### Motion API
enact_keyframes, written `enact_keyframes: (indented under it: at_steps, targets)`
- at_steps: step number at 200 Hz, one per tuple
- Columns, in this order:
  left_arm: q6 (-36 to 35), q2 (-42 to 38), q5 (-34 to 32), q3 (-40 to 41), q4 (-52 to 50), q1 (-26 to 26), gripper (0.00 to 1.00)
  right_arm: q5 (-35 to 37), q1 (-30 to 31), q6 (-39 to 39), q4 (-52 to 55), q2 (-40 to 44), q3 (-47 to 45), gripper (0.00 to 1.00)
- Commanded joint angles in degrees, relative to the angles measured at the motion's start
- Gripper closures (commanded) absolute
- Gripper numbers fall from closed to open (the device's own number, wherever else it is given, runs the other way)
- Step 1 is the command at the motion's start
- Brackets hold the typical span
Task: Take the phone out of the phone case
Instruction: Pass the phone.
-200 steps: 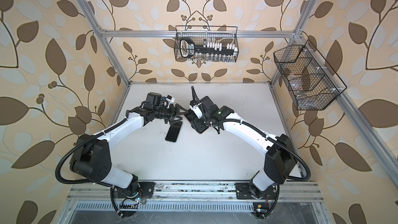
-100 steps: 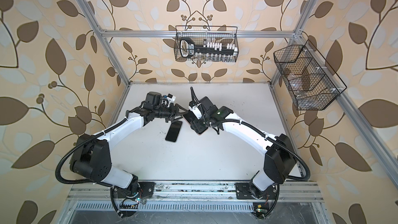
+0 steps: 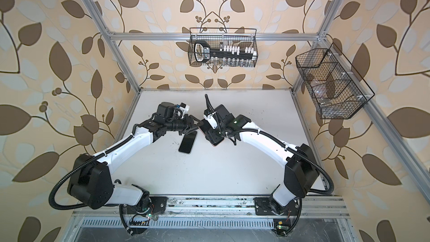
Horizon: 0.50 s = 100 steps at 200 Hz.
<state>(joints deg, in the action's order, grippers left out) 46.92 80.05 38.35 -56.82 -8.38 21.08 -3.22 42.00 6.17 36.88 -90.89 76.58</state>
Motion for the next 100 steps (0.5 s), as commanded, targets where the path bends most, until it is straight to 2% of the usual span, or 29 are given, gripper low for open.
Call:
enact_keyframes:
  at_steps: [1, 72, 85, 100]
  targets:
    - [0.8, -1.62, -1.5, 0.04, 2.39, 0.63, 0.57, -0.38, 0.41, 0.07, -1.0, -0.31, 2.98, 0.4]
    - [2.3, 0.09, -1.7, 0.47, 5.2, 2.1, 0.57, -0.81, 0.8, 0.6, -1.16, 0.34, 2.99, 0.4]
    - [2.63, 0.2, -1.7, 0.65, 5.74, 2.3, 0.64, -0.74, 0.74, 0.67, -1.2, 0.27, 3.04, 0.4]
    - [2.79, 0.11, -1.96, 0.98, 6.09, 2.47, 0.65, -0.73, 0.72, 0.59, -1.11, 0.19, 3.13, 0.4]
